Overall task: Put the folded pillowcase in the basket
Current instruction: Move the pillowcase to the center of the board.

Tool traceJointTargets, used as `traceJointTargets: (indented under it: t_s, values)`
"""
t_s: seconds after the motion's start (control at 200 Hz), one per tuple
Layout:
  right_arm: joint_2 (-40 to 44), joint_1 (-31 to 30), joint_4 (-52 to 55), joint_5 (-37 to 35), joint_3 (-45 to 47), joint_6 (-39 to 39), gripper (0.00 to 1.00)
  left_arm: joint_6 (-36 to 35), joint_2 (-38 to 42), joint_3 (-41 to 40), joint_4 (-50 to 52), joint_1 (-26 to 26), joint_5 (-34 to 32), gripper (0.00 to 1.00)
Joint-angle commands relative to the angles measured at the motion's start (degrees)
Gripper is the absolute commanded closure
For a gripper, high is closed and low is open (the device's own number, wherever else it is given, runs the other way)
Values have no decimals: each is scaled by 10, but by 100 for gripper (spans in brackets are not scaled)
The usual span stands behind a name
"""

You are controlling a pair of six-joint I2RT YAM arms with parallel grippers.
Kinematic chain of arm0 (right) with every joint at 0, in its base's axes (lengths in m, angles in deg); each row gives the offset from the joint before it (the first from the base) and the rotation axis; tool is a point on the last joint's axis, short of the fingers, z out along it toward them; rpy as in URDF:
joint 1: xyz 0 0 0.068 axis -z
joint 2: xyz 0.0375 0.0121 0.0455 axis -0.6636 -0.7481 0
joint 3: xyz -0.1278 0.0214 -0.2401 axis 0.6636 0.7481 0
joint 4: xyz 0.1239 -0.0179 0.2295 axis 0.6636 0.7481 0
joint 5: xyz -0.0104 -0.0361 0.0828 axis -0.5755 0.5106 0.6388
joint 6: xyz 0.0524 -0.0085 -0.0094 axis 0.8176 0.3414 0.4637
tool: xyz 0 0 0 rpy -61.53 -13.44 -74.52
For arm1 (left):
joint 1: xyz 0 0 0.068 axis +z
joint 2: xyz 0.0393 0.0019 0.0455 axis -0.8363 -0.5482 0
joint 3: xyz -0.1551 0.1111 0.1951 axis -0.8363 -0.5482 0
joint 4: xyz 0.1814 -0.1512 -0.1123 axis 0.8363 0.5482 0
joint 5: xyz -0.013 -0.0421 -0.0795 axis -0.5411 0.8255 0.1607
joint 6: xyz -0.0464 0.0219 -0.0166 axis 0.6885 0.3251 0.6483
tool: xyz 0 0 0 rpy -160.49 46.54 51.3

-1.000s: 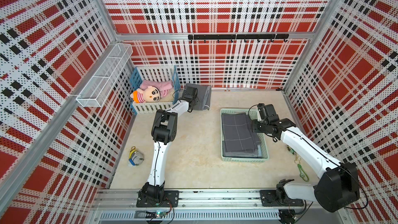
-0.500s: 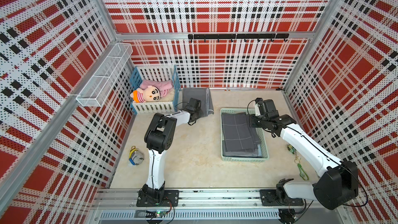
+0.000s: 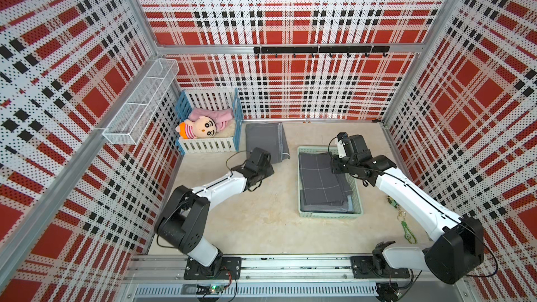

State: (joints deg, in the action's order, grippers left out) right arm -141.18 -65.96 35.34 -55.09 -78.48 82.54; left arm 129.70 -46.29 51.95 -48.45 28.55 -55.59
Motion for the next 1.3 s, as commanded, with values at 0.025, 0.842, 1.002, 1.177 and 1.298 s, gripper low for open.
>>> traceJointTargets:
  t_s: [0.025, 0.842, 1.002, 1.177, 1.298]
  values:
    - [9, -6, -9, 1, -5, 10, 93, -95, -107, 148, -7, 23, -14, 83]
    - [-7, -23, -21, 39, -21, 19, 94, 120, -77, -149, -135, 42, 71, 100]
    - [-26, -51, -25, 40, -29, 20, 94, 200, 77, -273, -139, -12, -4, 100]
    - [-52, -99, -27, 28, -41, 27, 92, 211, 185, -287, -115, -62, -39, 96]
    - [-68, -121, -41, 30, -46, 40, 91, 161, 189, -232, -97, -63, -71, 70]
